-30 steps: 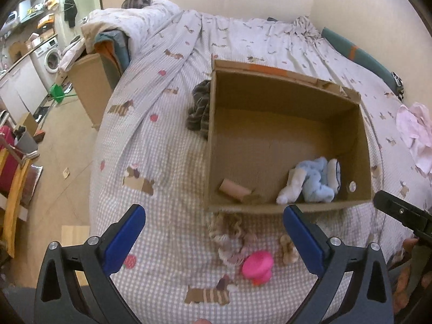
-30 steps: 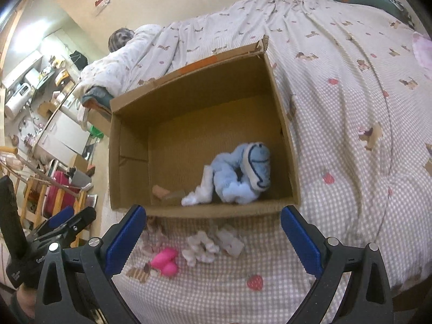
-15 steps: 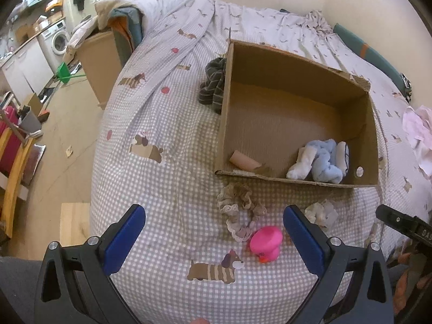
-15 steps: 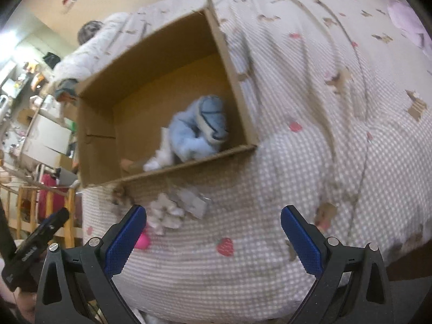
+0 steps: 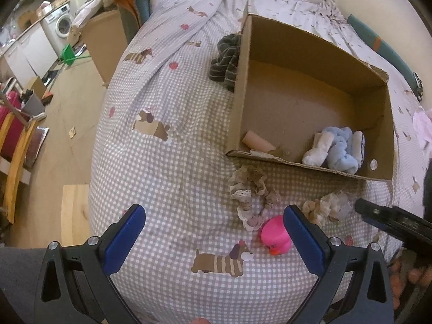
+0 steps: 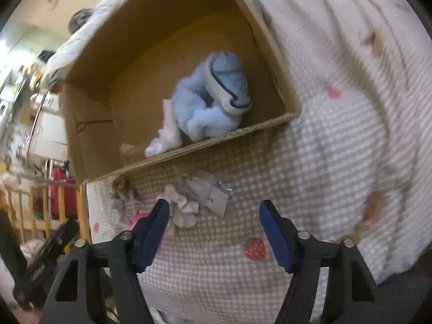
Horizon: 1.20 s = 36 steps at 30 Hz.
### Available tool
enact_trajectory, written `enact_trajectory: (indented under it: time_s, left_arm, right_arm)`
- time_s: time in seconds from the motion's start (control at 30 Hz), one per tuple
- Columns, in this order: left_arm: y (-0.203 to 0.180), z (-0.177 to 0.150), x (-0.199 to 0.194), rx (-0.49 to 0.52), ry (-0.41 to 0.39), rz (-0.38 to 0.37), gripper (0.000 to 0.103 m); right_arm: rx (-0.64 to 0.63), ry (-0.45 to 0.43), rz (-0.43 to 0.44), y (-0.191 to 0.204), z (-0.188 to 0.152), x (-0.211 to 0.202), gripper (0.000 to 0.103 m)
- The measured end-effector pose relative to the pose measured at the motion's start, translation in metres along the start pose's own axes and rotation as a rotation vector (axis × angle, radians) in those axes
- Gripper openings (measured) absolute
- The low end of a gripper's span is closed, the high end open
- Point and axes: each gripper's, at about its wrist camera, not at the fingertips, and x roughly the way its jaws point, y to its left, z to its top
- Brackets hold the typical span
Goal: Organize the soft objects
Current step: 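Withdraw both grippers from the box back toward the remaining items, then grasp the bagged white item with the right gripper while the left gripper grasps the pink duck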
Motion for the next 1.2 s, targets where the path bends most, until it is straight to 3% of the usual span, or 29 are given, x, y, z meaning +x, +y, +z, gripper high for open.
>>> enact_trajectory:
  time_s: [0.23,0.3,0.43,0.67,0.83,0.97,1.03,1.1,1.2]
  left_arm:
    - [0.021,0.003,0.006,-0.088,0.033,0.005,0.102]
    - [0.023,0.003,0.009,-0.097,0.043,0.006,0.102]
    - [0.019,0.003,0.013,-0.095,0.057,-0.001,0.102]
    - [0.013,0.004,0.016,-0.081,0.056,-0.011,0.102]
    - [0.003,-0.001,0.021,-0.056,0.076,-0.041,0.102]
    - [-0.022,-0.011,0.031,0.042,0.127,-0.090,0.098]
    - [-0.036,-0.017,0.036,0.088,0.152,-0.140,0.083]
    - [-0.050,-0.022,0.042,0.139,0.172,-0.175,0.081]
    - [-0.073,-0.027,0.049,0.258,0.134,-0.109,0.078]
  right_arm:
    - [0.001,0.036,-0.048,0.012,0.012,0.033,0.064]
    - [-0.004,0.050,-0.048,0.013,0.013,0.041,0.036]
    - [-0.003,0.062,0.003,0.013,0.012,0.044,0.021]
    - [-0.034,0.002,0.036,0.009,0.002,0.008,0.018]
    - [0.000,-0.077,0.000,-0.003,-0.008,-0.022,0.017]
    - [0.009,-0.092,0.040,-0.013,-0.014,-0.040,0.017]
    - [0.002,-0.101,0.053,-0.013,-0.018,-0.047,0.017]
    - [0.010,-0.105,0.073,-0.017,-0.018,-0.055,0.017]
    - [0.015,-0.103,0.094,-0.020,-0.021,-0.061,0.017]
